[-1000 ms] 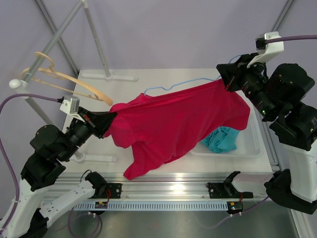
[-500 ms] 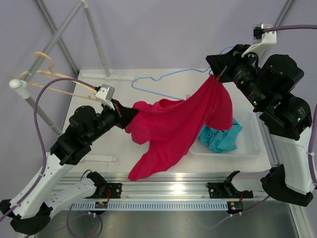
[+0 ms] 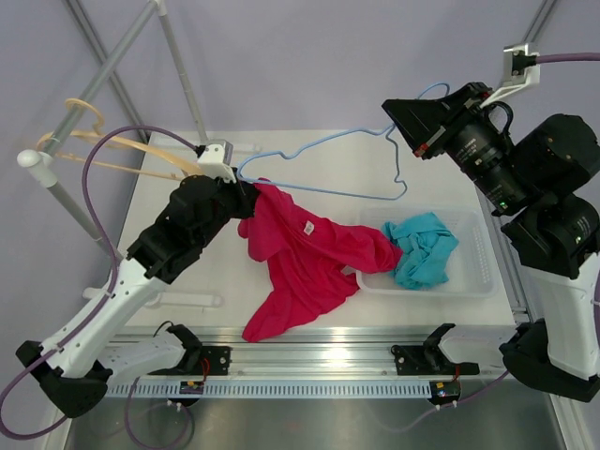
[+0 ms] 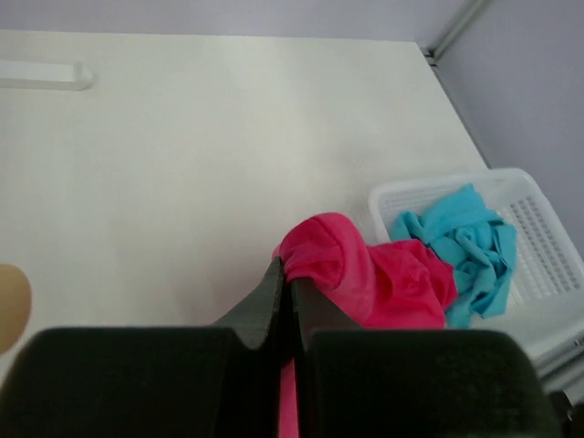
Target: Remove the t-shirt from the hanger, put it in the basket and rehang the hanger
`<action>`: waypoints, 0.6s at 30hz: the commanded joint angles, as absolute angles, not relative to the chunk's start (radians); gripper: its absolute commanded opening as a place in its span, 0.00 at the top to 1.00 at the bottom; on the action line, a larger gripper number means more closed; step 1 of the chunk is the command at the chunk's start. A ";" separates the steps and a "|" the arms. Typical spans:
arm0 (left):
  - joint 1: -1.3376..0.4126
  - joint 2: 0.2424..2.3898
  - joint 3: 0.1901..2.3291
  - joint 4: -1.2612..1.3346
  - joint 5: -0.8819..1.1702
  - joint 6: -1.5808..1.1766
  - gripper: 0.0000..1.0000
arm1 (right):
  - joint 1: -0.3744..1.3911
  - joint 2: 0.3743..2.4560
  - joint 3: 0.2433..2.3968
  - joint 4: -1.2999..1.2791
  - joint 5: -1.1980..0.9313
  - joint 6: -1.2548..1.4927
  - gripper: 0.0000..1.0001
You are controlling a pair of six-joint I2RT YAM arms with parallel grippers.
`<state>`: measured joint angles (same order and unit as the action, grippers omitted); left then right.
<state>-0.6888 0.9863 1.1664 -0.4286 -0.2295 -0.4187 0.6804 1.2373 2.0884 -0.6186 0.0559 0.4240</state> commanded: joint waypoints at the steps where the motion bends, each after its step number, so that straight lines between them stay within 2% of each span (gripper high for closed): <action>1: -0.686 1.003 1.271 -0.387 -0.428 -0.416 1.00 | 0.680 1.175 2.069 -0.561 0.005 0.462 1.00; 8: -0.684 1.093 1.543 -0.471 -0.638 -0.411 1.00 | 0.678 1.098 2.046 -0.641 0.077 0.371 1.00; 11: -0.684 1.143 1.572 -0.498 -0.679 -0.402 1.00 | 0.680 1.052 2.008 -0.649 0.098 0.339 1.00; 15: -0.686 1.189 1.549 -0.489 -0.632 -0.432 1.00 | 0.680 1.034 2.000 -0.667 0.086 0.318 1.00; 18: -0.686 1.209 1.501 -0.402 -0.485 -0.425 1.00 | 0.680 1.031 1.990 -0.684 0.068 0.310 1.00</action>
<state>-0.6861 1.1755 1.5383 -0.4950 -0.5682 -0.4183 0.6804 1.0237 2.0083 -0.6617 0.0677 0.3435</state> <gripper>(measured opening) 0.009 0.060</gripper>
